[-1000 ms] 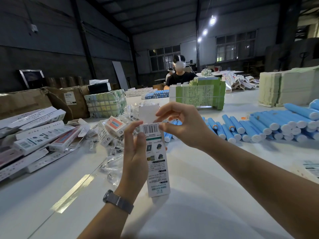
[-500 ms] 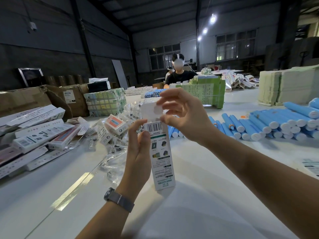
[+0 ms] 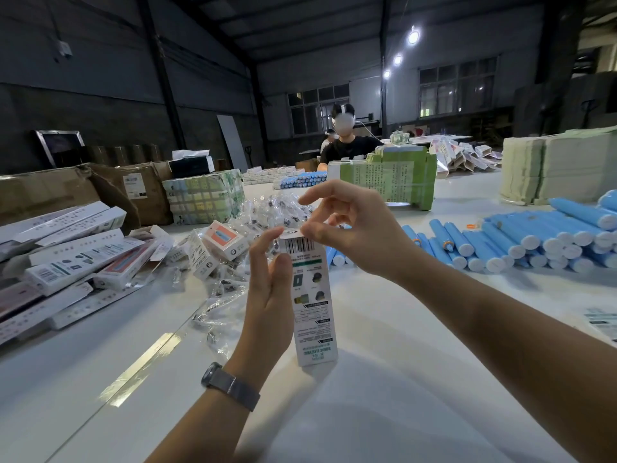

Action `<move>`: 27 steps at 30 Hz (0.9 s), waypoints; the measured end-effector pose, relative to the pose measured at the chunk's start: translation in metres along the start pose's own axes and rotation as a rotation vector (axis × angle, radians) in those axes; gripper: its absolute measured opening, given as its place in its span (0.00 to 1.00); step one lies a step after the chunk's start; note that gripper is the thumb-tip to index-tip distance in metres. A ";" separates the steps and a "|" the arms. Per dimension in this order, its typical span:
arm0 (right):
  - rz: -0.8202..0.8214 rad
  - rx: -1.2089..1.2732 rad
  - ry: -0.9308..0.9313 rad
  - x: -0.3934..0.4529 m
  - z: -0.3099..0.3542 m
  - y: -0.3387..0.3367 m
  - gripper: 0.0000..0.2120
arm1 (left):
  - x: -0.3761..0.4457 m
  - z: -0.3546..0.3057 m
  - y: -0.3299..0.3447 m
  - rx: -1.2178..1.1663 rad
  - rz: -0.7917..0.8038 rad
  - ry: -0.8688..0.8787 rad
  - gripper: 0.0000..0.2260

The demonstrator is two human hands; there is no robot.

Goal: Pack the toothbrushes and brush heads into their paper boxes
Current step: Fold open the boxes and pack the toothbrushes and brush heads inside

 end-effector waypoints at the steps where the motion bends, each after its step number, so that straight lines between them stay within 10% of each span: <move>1: 0.005 -0.001 0.003 0.000 0.000 0.000 0.13 | 0.000 0.000 0.000 -0.002 0.000 0.004 0.10; 27: -0.013 0.056 0.054 0.001 -0.002 0.003 0.15 | -0.003 -0.005 0.002 0.045 0.016 0.046 0.13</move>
Point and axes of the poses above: each hand's wrist, its own x-axis towards the middle knuckle, its own y-axis out of the palm, z = x × y, the point moved 9 cm from there along x, towards the middle knuckle, and after that the axes turned 4 degrees about z, right-handed, at the moved point
